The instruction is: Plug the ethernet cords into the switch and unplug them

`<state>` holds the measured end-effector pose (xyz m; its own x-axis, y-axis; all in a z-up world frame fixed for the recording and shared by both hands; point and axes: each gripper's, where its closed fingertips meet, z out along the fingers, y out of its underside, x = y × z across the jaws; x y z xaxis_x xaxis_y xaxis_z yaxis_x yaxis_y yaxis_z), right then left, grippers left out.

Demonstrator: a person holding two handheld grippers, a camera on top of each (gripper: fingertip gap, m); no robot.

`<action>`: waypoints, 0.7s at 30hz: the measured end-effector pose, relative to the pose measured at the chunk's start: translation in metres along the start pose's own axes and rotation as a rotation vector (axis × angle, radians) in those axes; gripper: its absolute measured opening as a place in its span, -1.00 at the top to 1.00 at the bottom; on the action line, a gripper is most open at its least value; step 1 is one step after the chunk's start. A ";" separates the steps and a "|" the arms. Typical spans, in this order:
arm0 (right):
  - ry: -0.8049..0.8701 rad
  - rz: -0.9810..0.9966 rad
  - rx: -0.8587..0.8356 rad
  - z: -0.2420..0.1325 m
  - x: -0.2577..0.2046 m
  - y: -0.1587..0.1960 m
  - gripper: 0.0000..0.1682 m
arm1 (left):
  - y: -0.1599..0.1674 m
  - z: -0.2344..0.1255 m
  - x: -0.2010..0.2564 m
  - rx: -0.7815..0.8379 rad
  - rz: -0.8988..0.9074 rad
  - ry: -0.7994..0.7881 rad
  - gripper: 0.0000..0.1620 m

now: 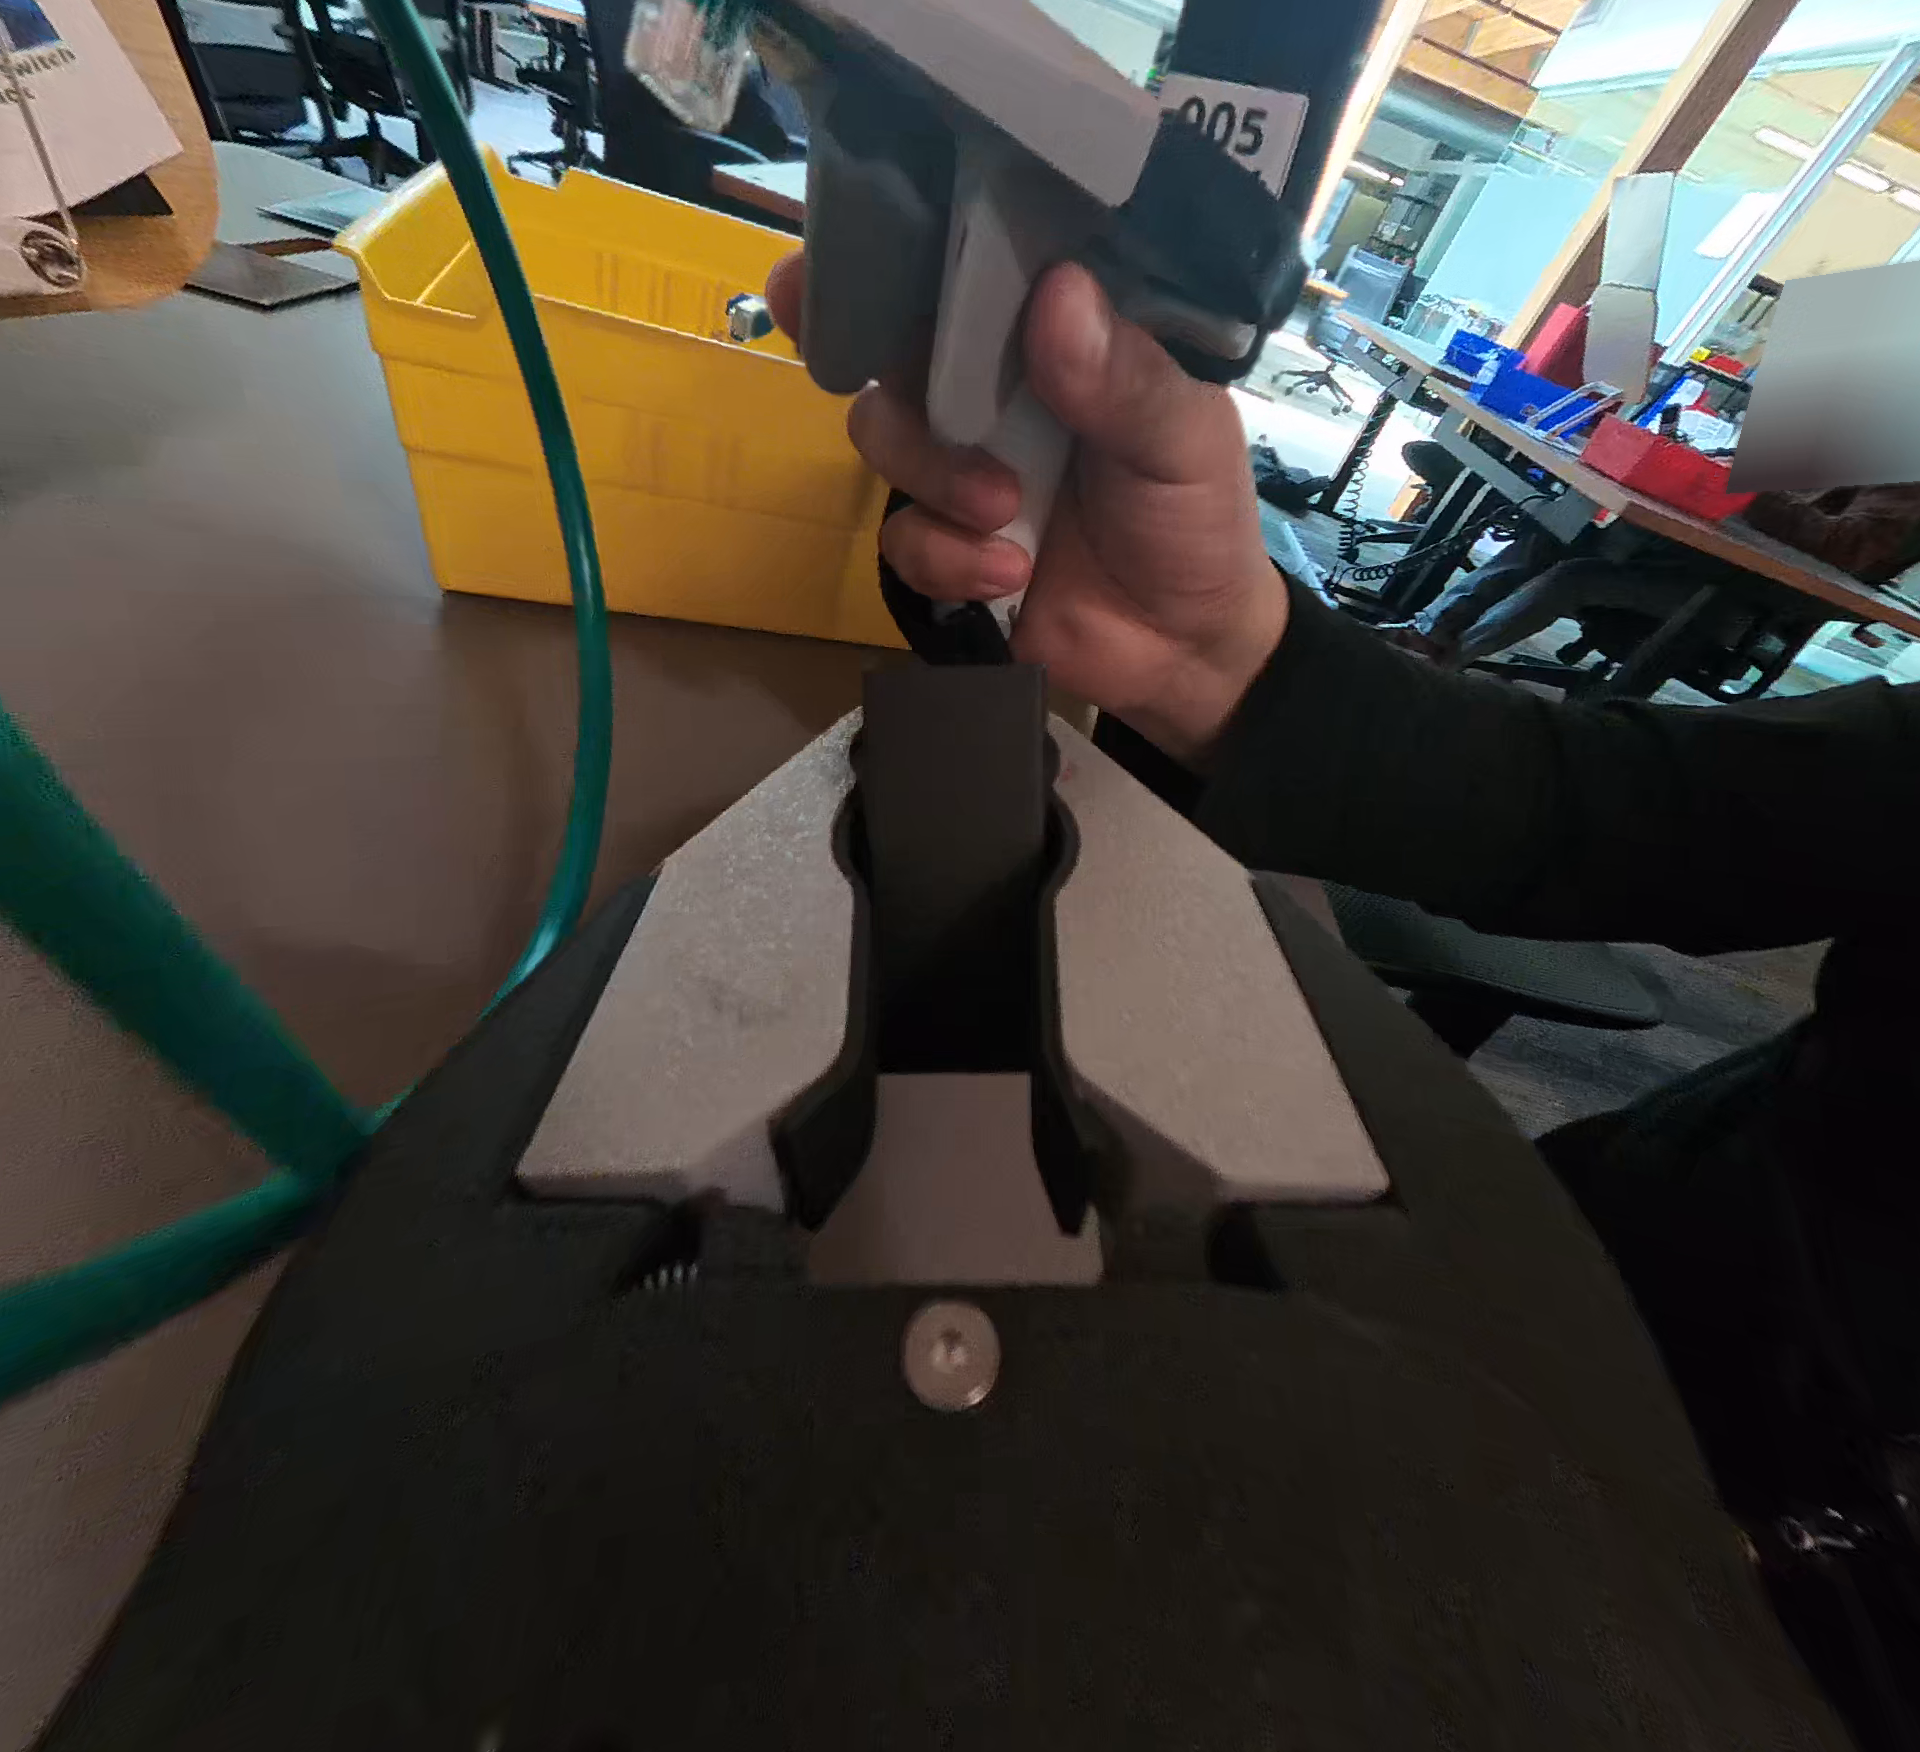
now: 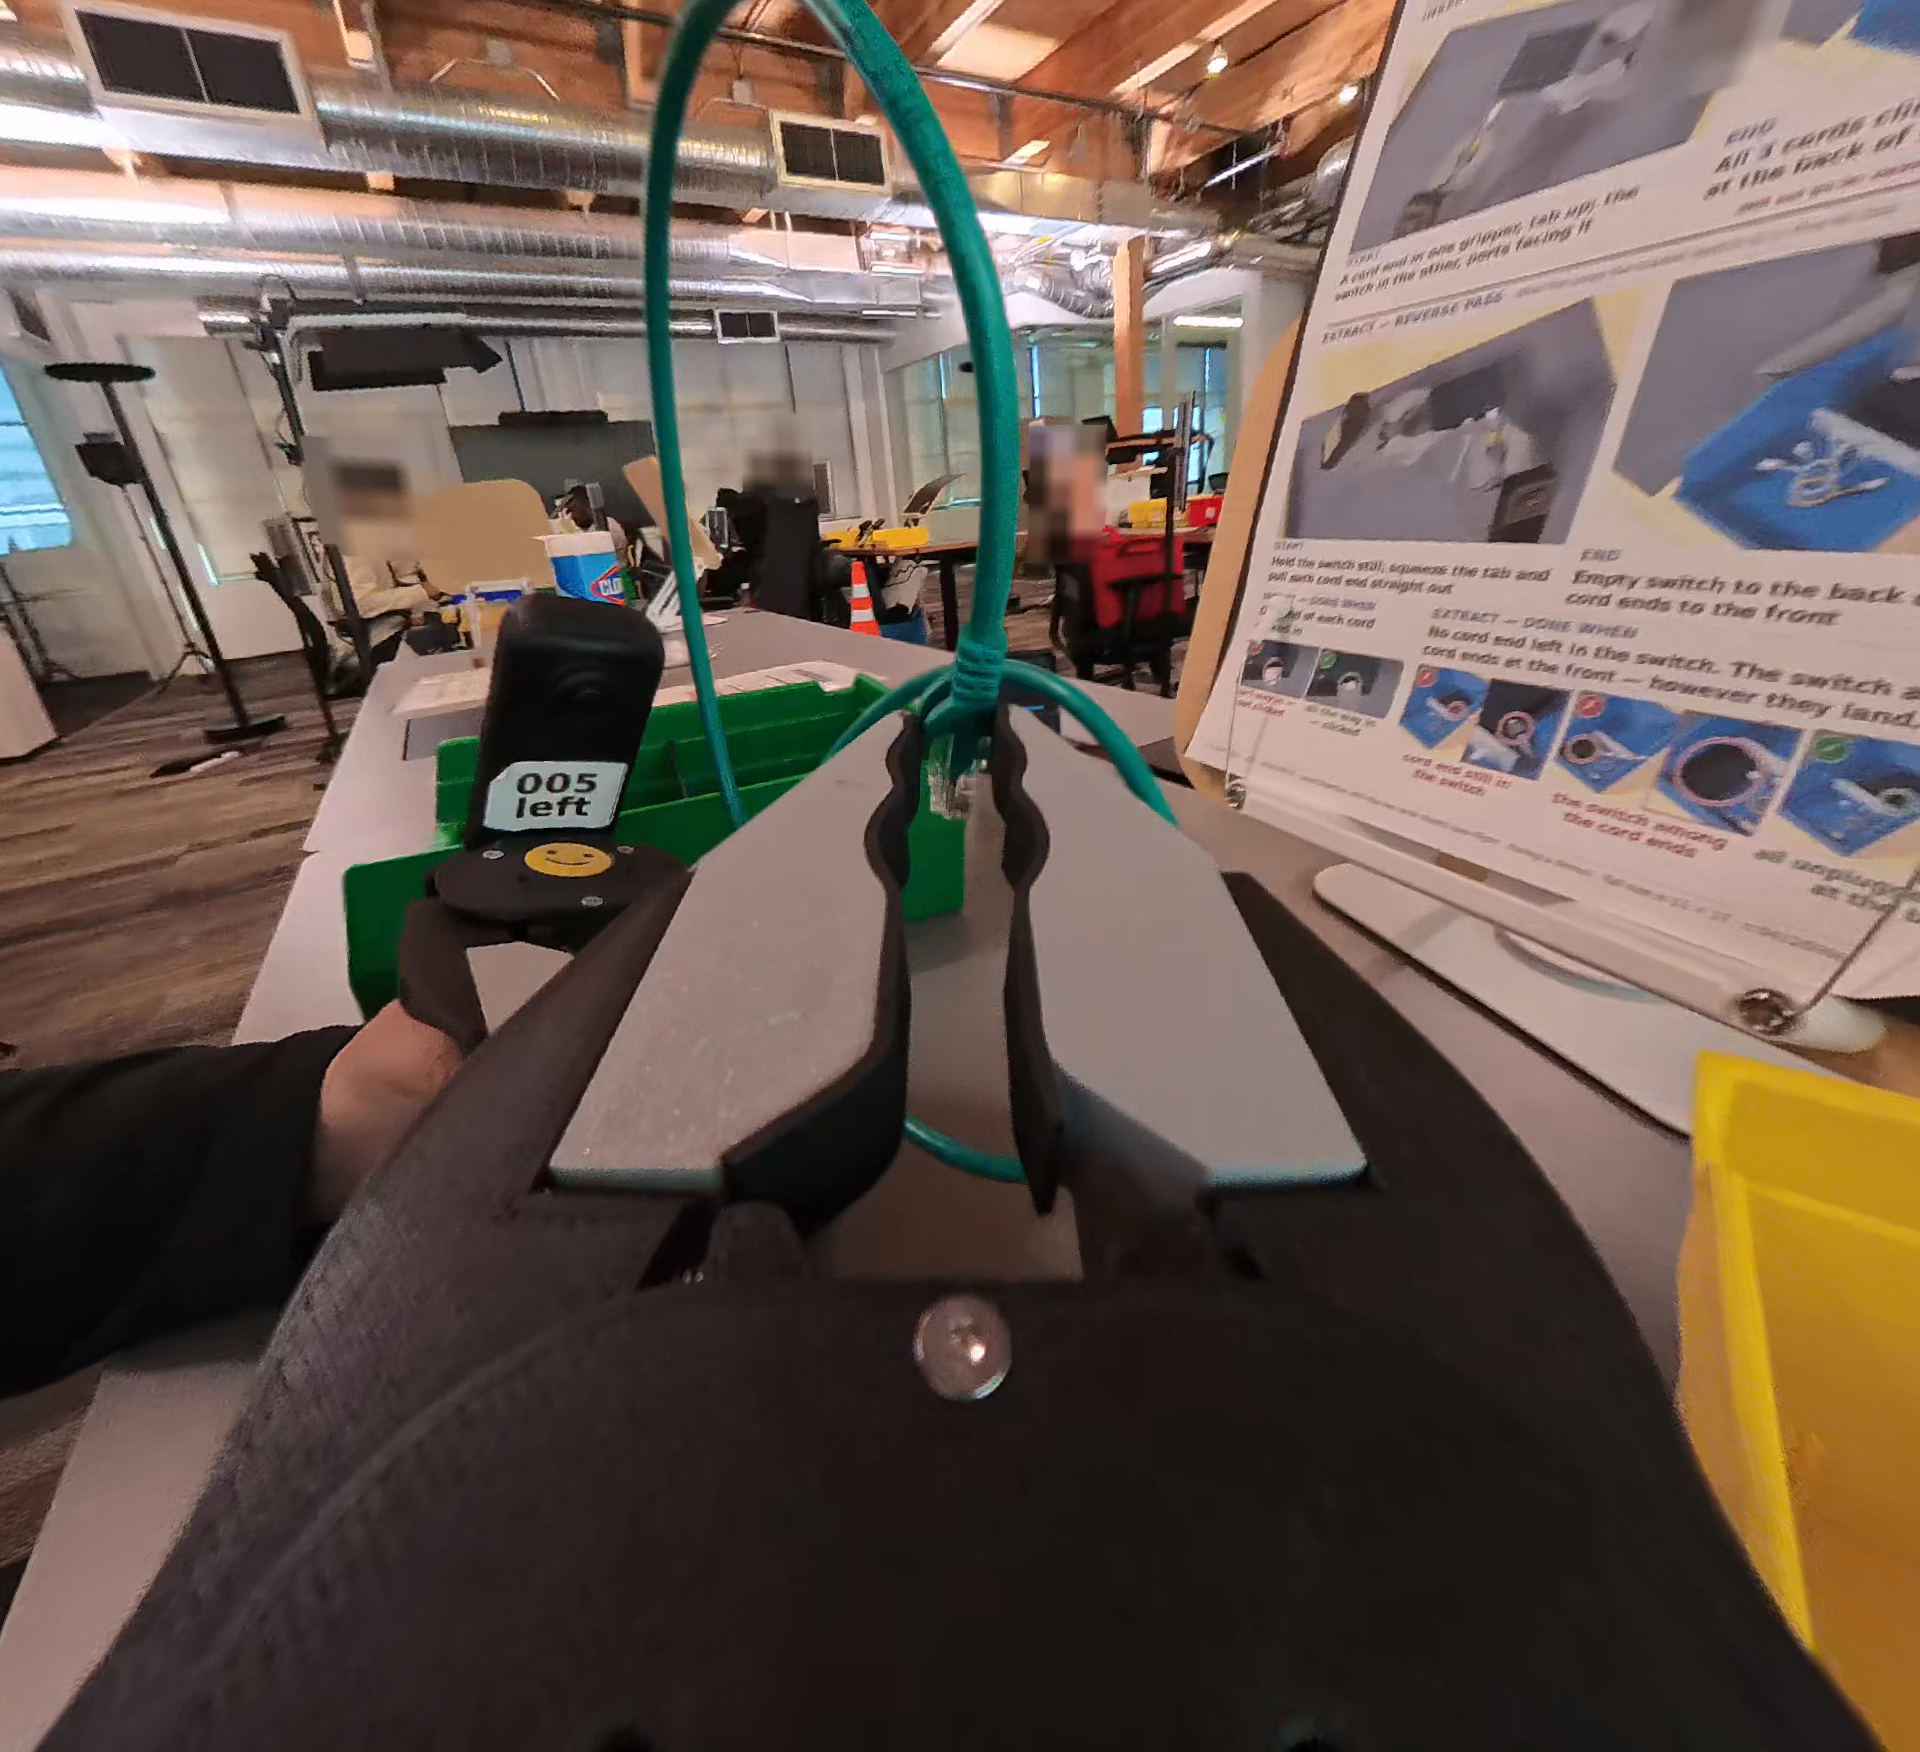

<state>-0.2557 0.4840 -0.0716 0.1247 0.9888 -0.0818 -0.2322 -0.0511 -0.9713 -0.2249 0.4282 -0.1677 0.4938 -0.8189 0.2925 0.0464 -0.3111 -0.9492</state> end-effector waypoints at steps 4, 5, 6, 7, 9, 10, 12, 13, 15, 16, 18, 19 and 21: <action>0.045 -0.088 -0.001 -0.002 0.000 -0.006 0.88 | 0.000 0.001 0.010 0.001 0.002 0.062 0.69; 0.060 -0.108 -0.009 -0.002 0.001 -0.005 0.89 | 0.000 0.001 0.013 -0.002 0.010 0.079 0.69; 0.075 -0.121 -0.015 -0.002 0.002 -0.004 0.88 | 0.001 0.002 0.017 -0.010 0.018 0.094 0.69; 0.090 -0.128 -0.016 -0.002 0.004 -0.004 0.88 | 0.004 0.003 0.022 -0.027 0.014 0.125 0.69; 0.123 -0.137 -0.015 -0.003 0.009 -0.004 0.88 | 0.013 0.007 0.034 -0.081 -0.017 0.205 0.69; 0.143 -0.145 -0.013 -0.004 0.012 -0.004 0.89 | 0.016 0.008 0.038 -0.103 -0.006 0.223 0.69; 0.161 -0.160 -0.022 -0.005 0.013 -0.006 0.89 | 0.020 0.010 0.044 -0.125 0.057 0.225 0.69; 0.180 -0.168 -0.019 -0.006 0.016 -0.009 0.89 | 0.021 0.010 0.048 -0.129 0.076 0.239 0.69; 0.210 -0.173 -0.016 -0.004 0.021 -0.017 0.89 | 0.020 0.009 0.055 -0.129 0.080 0.277 0.69; 0.224 -0.163 -0.015 -0.003 0.024 -0.022 0.89 | 0.019 0.009 0.058 -0.123 0.082 0.295 0.69; 0.260 -0.130 0.009 -0.001 0.033 -0.041 0.89 | 0.016 0.005 0.066 -0.108 0.086 0.343 0.69; 0.282 -0.116 0.026 -0.001 0.037 -0.054 0.88 | 0.016 0.002 0.073 -0.105 0.082 0.389 0.69; 0.335 -0.129 0.083 -0.007 0.045 -0.091 0.89 | 0.020 -0.006 0.092 -0.131 0.056 0.522 0.69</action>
<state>-0.2222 0.5321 0.0114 0.4638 0.8850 -0.0415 -0.2695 0.0963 -0.9582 -0.1834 0.3436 -0.1593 -0.0062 -0.9564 0.2920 -0.0930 -0.2902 -0.9524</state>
